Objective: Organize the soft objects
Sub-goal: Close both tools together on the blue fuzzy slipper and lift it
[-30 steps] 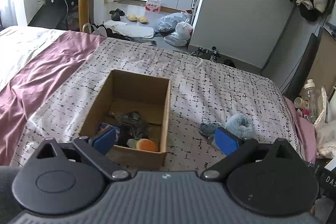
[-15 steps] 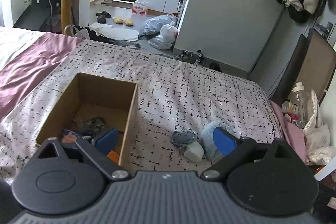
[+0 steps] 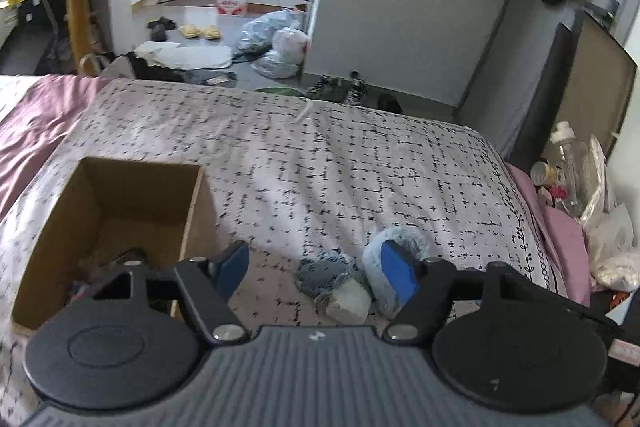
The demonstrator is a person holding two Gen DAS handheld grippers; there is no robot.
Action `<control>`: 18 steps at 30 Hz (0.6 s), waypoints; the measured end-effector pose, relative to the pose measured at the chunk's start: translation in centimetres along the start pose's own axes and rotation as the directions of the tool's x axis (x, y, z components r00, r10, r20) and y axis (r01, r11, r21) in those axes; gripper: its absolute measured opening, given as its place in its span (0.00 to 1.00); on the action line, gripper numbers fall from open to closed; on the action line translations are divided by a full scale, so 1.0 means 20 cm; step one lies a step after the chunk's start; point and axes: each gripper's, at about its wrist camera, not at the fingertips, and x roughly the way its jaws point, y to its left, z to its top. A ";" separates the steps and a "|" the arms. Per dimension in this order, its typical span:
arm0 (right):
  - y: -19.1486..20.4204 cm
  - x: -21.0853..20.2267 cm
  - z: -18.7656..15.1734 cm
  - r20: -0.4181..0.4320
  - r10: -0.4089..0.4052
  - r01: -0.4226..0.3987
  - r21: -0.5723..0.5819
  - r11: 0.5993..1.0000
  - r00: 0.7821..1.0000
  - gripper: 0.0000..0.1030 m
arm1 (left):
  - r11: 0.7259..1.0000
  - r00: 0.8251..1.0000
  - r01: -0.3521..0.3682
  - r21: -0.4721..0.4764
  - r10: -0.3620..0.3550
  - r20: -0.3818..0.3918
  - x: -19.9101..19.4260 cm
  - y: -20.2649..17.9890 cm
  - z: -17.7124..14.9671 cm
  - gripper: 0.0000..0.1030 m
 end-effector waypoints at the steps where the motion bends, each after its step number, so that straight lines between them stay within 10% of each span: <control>1: -0.01 0.02 0.00 -0.005 -0.002 0.002 0.004 1.000 1.000 0.56 | 1.000 1.000 0.002 -0.002 -0.003 -0.007 0.02 0.00 0.01 0.67; 18: -0.18 0.27 0.04 -0.076 0.008 0.000 0.110 0.994 0.997 0.40 | 0.999 0.984 0.049 -0.004 -0.049 -0.171 0.51 -0.15 0.06 0.34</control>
